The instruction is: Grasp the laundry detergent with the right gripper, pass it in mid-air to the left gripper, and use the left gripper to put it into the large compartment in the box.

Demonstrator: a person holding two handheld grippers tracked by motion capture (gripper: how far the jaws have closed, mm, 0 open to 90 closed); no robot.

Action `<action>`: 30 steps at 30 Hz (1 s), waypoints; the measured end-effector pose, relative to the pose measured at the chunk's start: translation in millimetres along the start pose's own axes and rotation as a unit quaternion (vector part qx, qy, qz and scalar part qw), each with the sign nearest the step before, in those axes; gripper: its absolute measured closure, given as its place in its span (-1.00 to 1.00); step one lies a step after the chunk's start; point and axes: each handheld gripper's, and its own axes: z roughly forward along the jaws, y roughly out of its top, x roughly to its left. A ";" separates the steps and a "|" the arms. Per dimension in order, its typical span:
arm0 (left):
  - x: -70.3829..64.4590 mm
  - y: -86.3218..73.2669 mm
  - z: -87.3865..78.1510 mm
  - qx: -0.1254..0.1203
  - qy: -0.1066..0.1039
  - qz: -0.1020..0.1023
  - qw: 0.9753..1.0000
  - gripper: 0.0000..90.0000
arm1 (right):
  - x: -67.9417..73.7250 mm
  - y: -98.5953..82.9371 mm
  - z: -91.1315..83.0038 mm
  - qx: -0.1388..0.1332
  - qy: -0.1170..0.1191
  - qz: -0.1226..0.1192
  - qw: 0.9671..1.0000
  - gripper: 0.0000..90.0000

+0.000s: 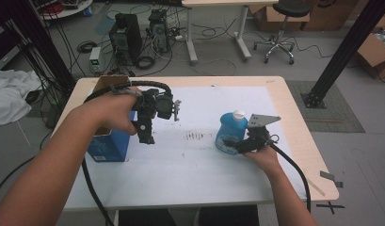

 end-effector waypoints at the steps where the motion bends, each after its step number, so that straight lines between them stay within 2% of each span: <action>1: 0.0 0.0 0.0 0.000 0.000 0.000 1.000 -1.00 | 0.0 0.0 0.0 0.000 0.000 0.000 1.000 -0.68; 12: -0.5 1.3 2.1 0.001 -0.002 0.000 1.000 -1.00 | 1.2 -0.3 -0.7 -0.002 0.003 -0.009 1.000 -0.48; 30: 0.1 1.0 4.2 0.005 -0.005 -0.001 1.000 -1.00 | 1.2 -2.0 1.1 -0.008 0.006 -0.010 1.000 -0.27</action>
